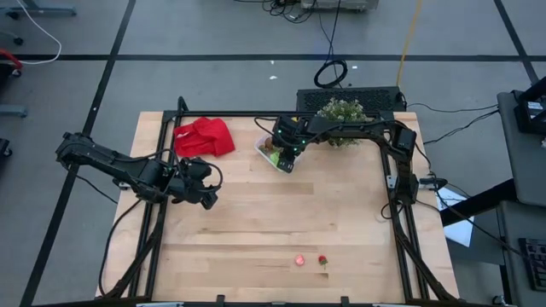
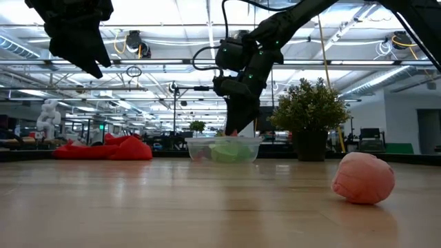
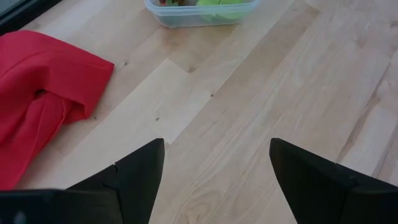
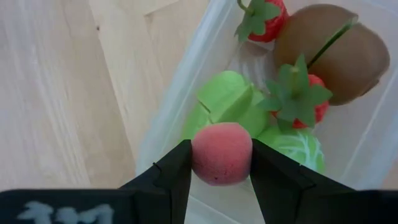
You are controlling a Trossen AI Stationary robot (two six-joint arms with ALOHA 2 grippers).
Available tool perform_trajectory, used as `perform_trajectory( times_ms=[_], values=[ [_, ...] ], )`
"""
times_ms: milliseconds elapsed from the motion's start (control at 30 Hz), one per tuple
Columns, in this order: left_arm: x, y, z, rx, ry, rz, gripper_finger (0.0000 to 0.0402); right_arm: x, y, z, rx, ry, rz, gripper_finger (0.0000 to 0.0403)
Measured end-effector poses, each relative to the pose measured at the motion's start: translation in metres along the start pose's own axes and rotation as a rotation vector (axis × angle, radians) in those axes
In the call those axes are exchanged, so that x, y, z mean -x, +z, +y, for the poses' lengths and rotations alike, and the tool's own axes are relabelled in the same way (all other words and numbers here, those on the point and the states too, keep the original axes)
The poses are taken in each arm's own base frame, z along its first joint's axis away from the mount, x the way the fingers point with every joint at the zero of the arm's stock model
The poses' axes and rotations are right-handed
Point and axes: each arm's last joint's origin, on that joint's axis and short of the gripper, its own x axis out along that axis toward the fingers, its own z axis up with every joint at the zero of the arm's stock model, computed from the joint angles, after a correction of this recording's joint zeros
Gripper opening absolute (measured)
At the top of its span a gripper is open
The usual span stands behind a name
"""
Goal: Pick and placing Produce into tupperware
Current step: Put the top pink peach into the transparent bin
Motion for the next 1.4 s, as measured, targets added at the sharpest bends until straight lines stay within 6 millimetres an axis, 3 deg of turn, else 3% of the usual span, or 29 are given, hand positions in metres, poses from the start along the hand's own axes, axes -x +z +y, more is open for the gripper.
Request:
perform_trajectory(
  times_ms=[533,1000,1400],
  values=[
    [0.0000,0.0000,0.0000,0.001,0.000,0.000,0.0296,-0.0010,-0.0001,0.0001,0.034,0.024,0.001,0.0142],
    [0.0000,0.0000,0.0000,0.002,0.000,0.000,0.0296,-0.0023,-0.0006,-0.0002,0.046,0.024,0.006,0.0177],
    [0.0000,0.0000,0.0000,0.002,0.000,0.000,0.0296,-0.0022,0.0010,-0.0001,0.062,0.023,-0.011,0.0180]
  ],
)
